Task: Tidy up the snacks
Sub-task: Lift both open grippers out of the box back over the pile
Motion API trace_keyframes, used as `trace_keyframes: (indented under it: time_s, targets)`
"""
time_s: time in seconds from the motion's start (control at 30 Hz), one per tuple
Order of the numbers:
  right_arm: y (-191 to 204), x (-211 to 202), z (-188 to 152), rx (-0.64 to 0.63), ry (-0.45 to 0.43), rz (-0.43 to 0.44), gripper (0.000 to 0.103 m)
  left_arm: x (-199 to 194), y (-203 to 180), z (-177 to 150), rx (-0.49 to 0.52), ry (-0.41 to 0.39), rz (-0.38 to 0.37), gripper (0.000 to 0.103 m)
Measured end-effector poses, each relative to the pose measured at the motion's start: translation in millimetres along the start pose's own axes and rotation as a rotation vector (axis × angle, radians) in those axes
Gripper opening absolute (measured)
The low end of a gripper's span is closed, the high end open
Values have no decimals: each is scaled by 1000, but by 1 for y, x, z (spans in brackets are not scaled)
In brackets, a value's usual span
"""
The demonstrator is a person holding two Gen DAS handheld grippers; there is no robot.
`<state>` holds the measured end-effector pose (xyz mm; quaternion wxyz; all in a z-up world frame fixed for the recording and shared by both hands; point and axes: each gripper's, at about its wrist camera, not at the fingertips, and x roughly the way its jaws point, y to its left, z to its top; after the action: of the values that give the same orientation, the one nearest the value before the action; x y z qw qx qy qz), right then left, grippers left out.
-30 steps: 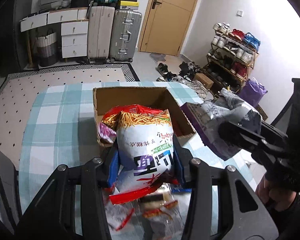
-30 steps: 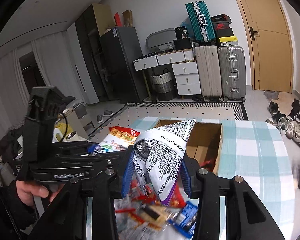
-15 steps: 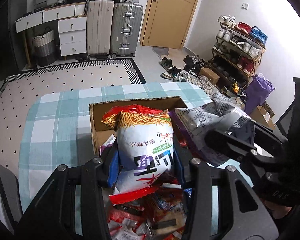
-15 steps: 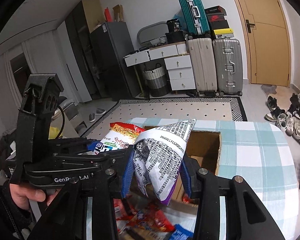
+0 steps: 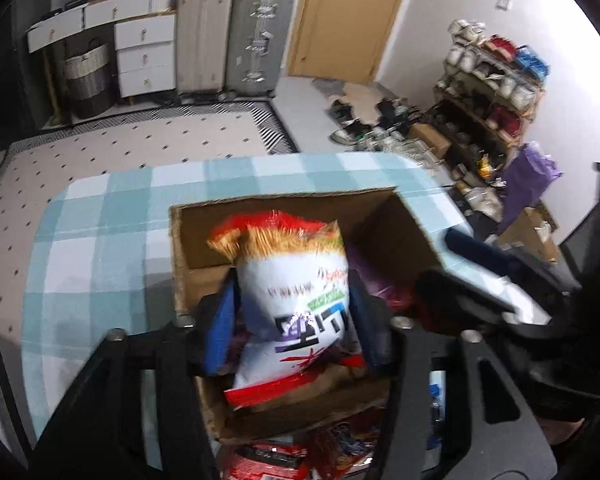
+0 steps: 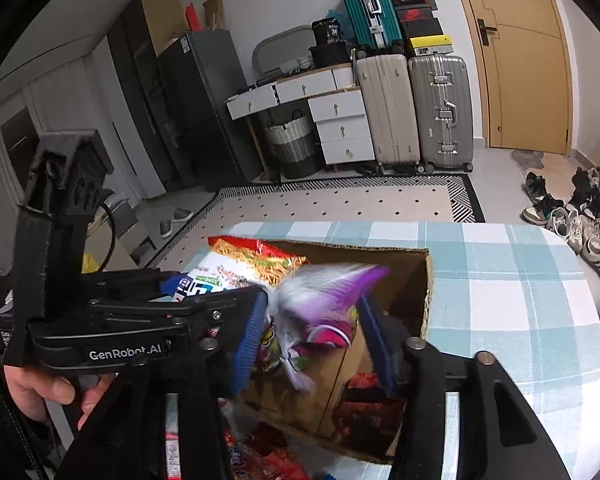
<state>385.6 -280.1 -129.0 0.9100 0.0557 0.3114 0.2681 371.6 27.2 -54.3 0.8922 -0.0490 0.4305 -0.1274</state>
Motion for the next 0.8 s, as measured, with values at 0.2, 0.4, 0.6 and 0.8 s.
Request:
trace_keyframes:
  time_s: [0.2, 0.4, 0.6, 0.8]
  targets:
    - [-15, -17, -1, 37, -53, -11, 72, -9, 1, -3, 27, -37, 54, 77]
    - [-15, -46, 2, 43, -95, -15, 72, -33, -2, -11, 35, -61, 65, 77]
    - [2, -75, 4, 12, -129, -6, 73, -64, -12, -25, 43, -84, 81, 77]
    - [24, -107, -1, -25, -168, 1, 78, -96, -25, -40, 52, -113, 118, 80]
